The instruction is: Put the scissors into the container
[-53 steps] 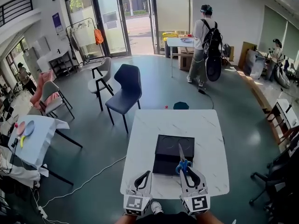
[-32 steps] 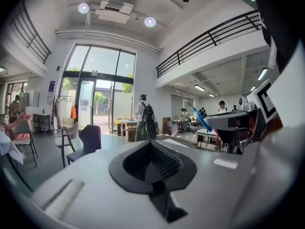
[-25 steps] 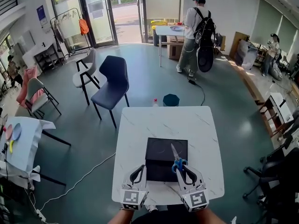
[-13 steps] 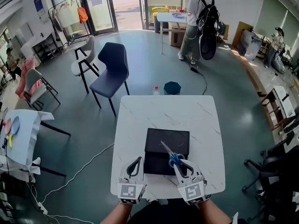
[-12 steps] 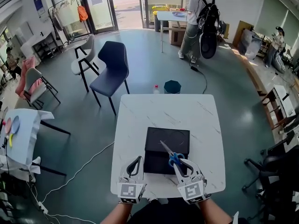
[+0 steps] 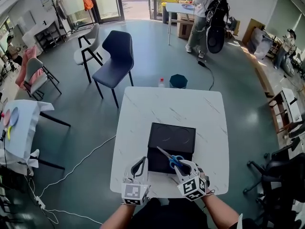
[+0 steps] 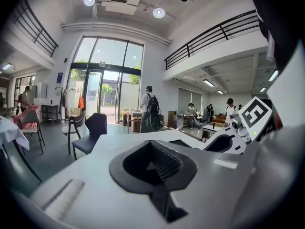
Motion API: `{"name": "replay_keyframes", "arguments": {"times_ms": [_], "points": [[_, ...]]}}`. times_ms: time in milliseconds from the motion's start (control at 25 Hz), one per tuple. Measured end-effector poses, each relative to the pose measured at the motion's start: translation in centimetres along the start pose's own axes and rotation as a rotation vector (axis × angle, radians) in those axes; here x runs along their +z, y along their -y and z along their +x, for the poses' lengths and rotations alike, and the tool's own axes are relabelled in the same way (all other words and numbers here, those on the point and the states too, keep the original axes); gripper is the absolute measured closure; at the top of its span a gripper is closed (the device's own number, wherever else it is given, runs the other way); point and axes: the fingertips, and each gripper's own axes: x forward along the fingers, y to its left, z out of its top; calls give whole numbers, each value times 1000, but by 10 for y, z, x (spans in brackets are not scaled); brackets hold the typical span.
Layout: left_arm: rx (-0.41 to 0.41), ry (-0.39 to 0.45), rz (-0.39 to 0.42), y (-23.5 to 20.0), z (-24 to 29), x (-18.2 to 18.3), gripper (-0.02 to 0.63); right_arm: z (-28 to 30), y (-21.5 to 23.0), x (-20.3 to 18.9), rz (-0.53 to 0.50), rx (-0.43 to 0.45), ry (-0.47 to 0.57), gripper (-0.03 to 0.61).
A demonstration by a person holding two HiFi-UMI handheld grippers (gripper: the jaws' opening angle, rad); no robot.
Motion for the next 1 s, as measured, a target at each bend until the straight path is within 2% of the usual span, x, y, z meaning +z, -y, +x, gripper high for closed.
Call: {"name": "replay_keyframes", "arguments": {"times_ms": [160, 400, 600, 1000], "points": [[16, -18, -9, -4, 0, -8, 606, 18, -8, -15, -58, 74, -67, 497], [38, -26, -14, -14, 2, -11, 606, 48, -19, -35, -73, 167, -199, 498], [55, -28, -17, -21, -1, -11, 606, 63, -25, -46, -144, 249, -297, 498], [79, -36, -30, -30, -5, -16, 606, 78, -26, -66, -203, 335, -437, 497]]}}
